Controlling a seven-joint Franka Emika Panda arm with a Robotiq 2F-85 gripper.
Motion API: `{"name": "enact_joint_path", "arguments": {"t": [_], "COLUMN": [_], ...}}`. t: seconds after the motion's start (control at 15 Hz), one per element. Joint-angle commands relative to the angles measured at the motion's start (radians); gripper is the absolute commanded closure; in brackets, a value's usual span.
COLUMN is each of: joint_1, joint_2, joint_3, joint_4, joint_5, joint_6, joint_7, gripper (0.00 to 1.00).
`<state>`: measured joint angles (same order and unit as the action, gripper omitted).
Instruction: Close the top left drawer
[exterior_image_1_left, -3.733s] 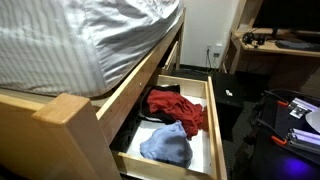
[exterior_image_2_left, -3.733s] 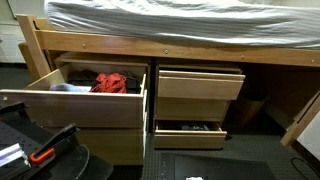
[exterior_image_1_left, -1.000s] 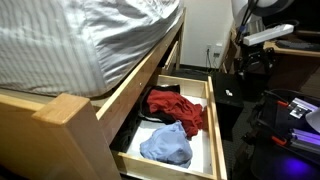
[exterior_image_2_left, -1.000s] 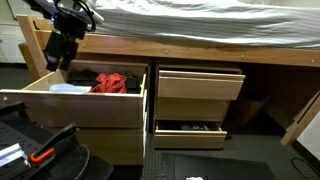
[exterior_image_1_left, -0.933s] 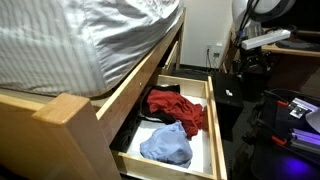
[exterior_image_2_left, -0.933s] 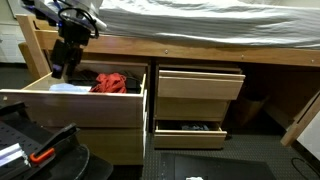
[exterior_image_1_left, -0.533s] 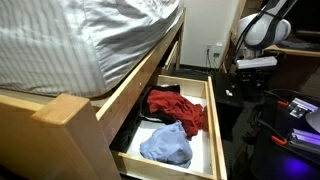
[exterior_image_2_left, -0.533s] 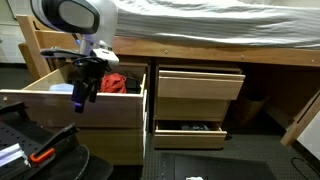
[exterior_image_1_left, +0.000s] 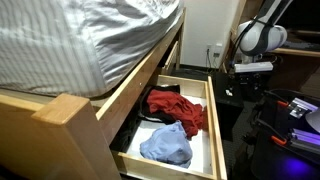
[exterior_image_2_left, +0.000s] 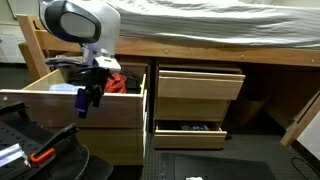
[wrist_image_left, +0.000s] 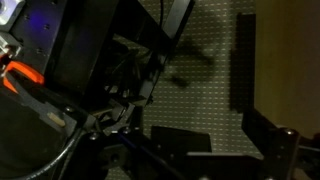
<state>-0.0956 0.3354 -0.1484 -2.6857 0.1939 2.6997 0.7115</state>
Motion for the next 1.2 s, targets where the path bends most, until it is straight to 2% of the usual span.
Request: {"name": "enact_joint_path", "arguments": {"t": [0.0,0.4,0.67,0.73,0.8,0.87,1.0,1.13], "joint_1": [-0.012,-0.057,-0.137,-0.173,-0.215,-0.119,-0.164,-0.175], "joint_2": [0.139,0.313,0.311,0.306,0.282,0.280,0.280,0.280], "joint_3": [0.049,0.175,0.265,0.298,0.326,0.253,0.292,0.298], "joint_4": [0.093,0.216,0.211,0.210,0.205,0.184,0.192,0.195], "joint_5": [0.106,0.259,0.283,0.277,0.262,0.291,0.293,0.293], "joint_6": [0.091,0.325,0.453,0.457,0.396,0.415,0.413,0.411], "joint_7": [-0.053,-0.156,-0.215,-0.230,-0.244,-0.213,-0.231,-0.239], "gripper": [0.00,0.00,0.00,0.00,0.00,0.00,0.00,0.00]}}
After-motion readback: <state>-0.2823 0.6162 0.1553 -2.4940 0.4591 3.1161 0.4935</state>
